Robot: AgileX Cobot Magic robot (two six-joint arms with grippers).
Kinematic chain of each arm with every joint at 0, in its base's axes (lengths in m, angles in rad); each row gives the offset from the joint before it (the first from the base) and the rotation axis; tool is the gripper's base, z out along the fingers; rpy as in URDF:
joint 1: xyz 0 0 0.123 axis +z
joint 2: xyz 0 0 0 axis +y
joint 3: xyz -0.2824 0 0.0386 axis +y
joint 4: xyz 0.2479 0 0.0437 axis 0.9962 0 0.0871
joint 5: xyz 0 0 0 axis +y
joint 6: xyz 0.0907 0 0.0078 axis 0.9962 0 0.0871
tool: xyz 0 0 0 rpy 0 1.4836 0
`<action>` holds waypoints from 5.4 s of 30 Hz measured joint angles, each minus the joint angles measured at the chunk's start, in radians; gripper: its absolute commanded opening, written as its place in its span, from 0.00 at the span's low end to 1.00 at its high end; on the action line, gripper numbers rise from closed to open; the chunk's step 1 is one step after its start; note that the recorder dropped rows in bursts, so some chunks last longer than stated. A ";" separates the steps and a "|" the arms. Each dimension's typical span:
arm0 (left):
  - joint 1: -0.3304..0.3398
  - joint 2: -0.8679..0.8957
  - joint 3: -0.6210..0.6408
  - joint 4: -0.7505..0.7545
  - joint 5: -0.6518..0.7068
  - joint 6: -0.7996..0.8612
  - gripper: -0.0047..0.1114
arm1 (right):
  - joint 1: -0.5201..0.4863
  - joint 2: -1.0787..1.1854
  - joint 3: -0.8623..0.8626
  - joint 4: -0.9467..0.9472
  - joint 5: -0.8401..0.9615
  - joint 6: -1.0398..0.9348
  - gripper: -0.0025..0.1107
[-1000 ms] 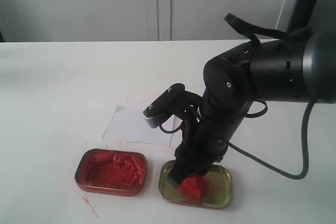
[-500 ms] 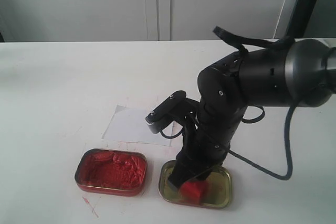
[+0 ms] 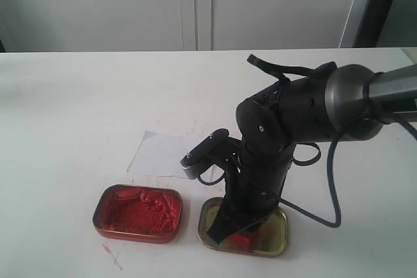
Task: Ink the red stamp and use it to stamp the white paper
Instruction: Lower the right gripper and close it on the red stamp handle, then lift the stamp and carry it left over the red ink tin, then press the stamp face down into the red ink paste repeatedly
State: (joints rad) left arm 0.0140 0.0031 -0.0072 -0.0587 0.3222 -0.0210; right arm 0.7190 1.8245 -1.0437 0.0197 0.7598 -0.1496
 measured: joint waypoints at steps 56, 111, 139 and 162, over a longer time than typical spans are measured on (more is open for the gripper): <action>0.000 0.000 0.000 0.000 0.000 0.000 0.04 | 0.060 -0.012 -0.357 0.030 0.237 0.089 0.02; 0.000 0.000 0.000 0.000 0.000 0.000 0.04 | 0.247 0.408 -0.708 -0.063 0.326 0.087 0.02; 0.000 0.000 0.000 0.000 0.000 0.000 0.04 | 0.256 0.458 -0.737 -0.064 0.373 0.087 0.02; 0.000 0.000 0.000 0.000 0.000 0.000 0.04 | 0.256 0.440 -0.731 -0.060 0.352 0.103 0.02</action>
State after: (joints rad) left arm 0.0140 0.0031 -0.0072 -0.0587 0.3222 -0.0210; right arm 0.9754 2.2642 -1.7743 -0.0402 1.1120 -0.0470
